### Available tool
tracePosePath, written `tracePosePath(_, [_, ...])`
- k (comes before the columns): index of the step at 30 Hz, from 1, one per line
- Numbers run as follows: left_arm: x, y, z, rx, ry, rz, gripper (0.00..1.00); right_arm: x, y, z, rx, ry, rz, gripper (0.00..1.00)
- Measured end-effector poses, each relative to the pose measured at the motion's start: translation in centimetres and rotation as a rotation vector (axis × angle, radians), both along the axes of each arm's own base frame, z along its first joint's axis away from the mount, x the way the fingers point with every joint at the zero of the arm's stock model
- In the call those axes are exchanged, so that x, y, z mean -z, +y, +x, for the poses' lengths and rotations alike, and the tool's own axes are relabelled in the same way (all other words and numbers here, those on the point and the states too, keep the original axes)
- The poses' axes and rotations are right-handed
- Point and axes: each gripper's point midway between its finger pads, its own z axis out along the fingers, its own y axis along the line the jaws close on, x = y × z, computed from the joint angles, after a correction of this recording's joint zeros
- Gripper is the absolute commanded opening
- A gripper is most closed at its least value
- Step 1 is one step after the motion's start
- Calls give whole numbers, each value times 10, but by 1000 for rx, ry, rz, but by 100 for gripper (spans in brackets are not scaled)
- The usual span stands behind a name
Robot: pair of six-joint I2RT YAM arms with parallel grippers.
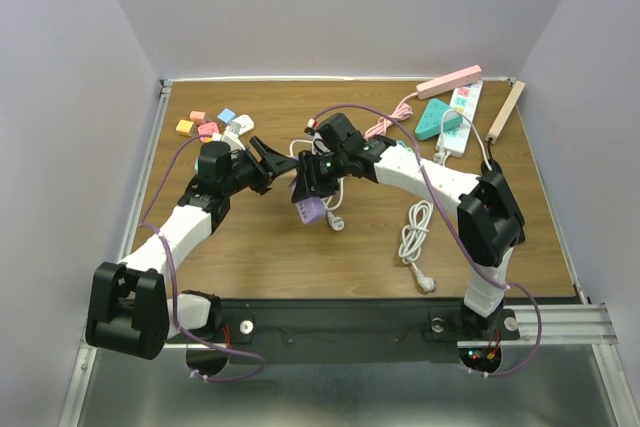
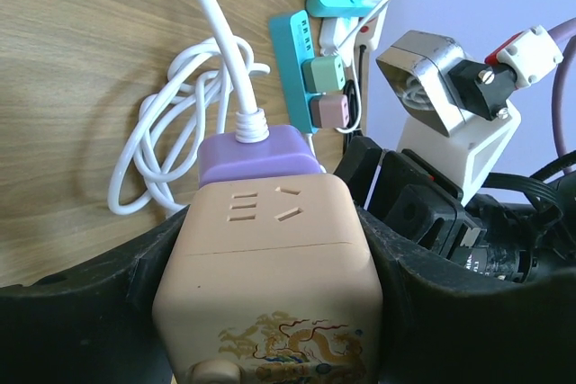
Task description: Pull the plug off the socket
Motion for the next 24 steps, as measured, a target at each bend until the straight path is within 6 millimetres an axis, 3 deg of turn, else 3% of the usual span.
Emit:
tracePosePath(6, [2, 5, 0, 9, 9, 75, 0, 9, -5, 7, 58, 10, -33, 0])
tracePosePath(8, [-6, 7, 3, 15, -12, 118, 0, 23, -16, 13, 110, 39, -67, 0])
tracePosePath(12, [-32, 19, 11, 11, -80, 192, 0, 78, -70, 31, 258, 126, -220, 0])
tracePosePath(14, [-42, 28, 14, -4, -108, 222, 0, 93, -94, 36, 303, 165, -269, 1])
tracePosePath(18, [-50, 57, 20, -54, -131, 291, 0, 89, -105, 45, 319, 146, -282, 0])
tracePosePath(24, [-33, 136, 52, -220, -65, 400, 0, 67, -94, 49, 251, 88, -235, 0])
